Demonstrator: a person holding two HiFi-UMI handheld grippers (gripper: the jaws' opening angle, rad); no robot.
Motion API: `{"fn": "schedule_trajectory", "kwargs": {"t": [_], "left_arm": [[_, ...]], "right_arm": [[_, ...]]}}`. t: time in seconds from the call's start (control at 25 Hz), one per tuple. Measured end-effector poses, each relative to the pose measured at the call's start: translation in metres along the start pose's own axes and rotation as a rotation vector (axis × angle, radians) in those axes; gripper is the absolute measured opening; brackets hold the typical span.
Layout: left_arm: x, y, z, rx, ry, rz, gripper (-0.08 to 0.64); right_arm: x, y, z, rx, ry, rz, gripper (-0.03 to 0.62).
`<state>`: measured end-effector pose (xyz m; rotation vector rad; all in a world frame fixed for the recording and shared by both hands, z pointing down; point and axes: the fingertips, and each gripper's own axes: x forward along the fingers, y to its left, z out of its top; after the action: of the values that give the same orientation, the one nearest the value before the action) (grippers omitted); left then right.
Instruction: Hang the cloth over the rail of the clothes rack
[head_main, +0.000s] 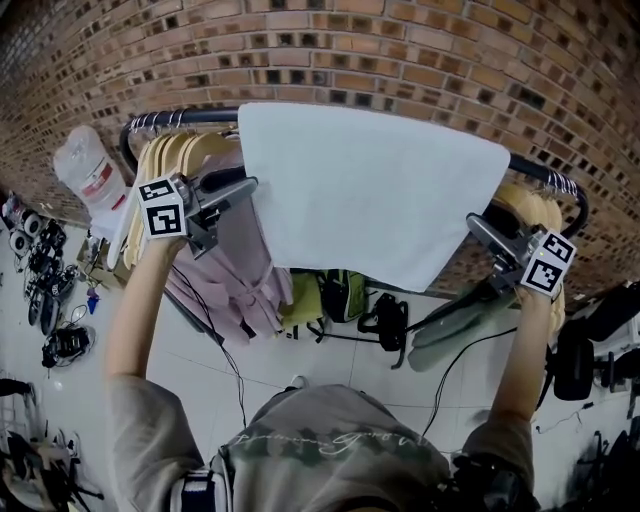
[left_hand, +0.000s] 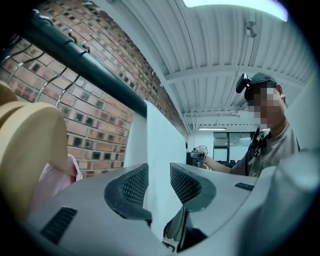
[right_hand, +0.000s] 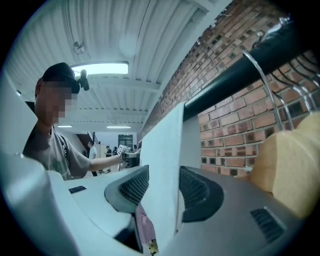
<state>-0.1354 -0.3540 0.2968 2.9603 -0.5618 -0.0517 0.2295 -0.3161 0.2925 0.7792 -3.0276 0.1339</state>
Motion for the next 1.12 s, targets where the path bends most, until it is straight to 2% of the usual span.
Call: {"fn": "schedule_trajectory", "kwargs": {"t": [0.2,0.36,0.44,0.52,0.68,0.84,1.12], "left_arm": [[-0.01,-0.007,-0.008,0.012,0.027,0.016,0.173],[-0.02,-0.01,-0.004,0.011,-0.023,0.03,0.173],[-0.028,-0.014,0.001,0.005,-0.061,0.022,0.173],[-0.034,-0.021,0.004,0.014,-0.076,0.003,0.173],[-0.031,-0.043,-0.001,0.062,-0.022,-0.087,0.173],[-0.02,-0.06,-0.004,0.062,-0.011,-0.156,0.173],[-0.011,-0.063,-0.007,0.061,-0.004,-0.188,0.17]], "right_arm": [[-0.01,-0.006,-0.003,0.013,-0.025,-0.05,0.164],[-0.027,0.002,0.0,0.078,-0.096,0.01,0.164],[-0.03,0.006,-0.001,0.08,-0.11,0.019,0.164],[-0.028,0.01,-0.001,0.05,-0.1,0.014,0.164],[-0.022,0.021,0.005,-0.028,-0.076,0.015,0.164],[-0.025,0.026,0.015,-0.065,-0.081,-0.021,0.164],[-0.027,0.046,0.009,-0.08,-0.065,-0.026,0.163]]}}
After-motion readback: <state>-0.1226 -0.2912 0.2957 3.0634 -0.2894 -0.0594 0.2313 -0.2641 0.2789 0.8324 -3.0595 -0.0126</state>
